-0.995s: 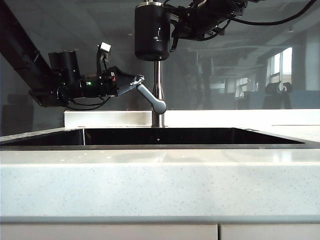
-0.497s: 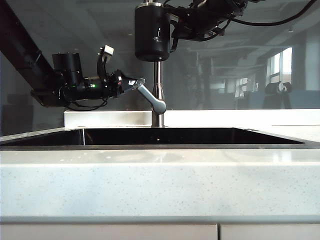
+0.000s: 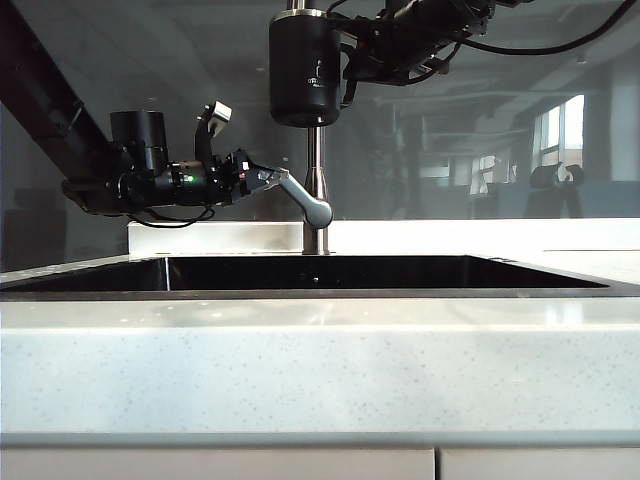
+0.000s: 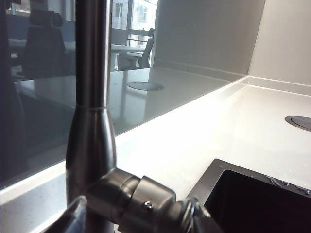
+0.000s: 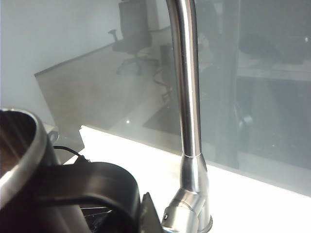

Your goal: Pick up the mug next to the sink, go to the faucet to get some water, pour the water into the sink, and finally put the mug back to its place.

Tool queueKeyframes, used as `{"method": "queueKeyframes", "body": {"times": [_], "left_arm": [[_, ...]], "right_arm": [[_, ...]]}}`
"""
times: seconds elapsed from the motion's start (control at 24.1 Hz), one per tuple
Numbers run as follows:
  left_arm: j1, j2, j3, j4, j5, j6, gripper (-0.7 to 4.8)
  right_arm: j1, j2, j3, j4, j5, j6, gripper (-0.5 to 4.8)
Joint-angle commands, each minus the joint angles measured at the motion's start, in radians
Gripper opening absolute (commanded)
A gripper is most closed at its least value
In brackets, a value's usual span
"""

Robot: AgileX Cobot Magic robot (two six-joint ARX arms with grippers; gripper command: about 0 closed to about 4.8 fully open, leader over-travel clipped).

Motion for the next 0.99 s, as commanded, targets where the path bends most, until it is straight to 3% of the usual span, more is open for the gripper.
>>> {"method": "queueKeyframes", "body": {"times": [0.04,0.29,0.66,0.87,0.99], "left_arm": [[0.010,-0.010,0.004,0.005,-0.027,0.005,2.69],[0.011,-0.010,0.004,0.005,-0.086,0.060,2.69],[0.011,-0.010,0.004,0.005,-0.387,0.112,2.69],[0.013,-0.013,0.004,0.008,-0.277,0.098,2.74],[0.013,-0.015,0.004,0.039,-0.119,0.046,2.74]], "right_arm": [[0.001,-0.014,0.011,0.050,0.002,0.008,-0.03],[0.001,-0.014,0.011,0.051,0.002,0.008,-0.03],[0.001,-0.014,0.011,0.050,0.002,0.005,-0.03],[0.000,-0.014,0.011,0.046,0.002,-0.029,-0.03],[-0.014,-0.018,0.011,0.017,0.003,-0.086,-0.03]]}}
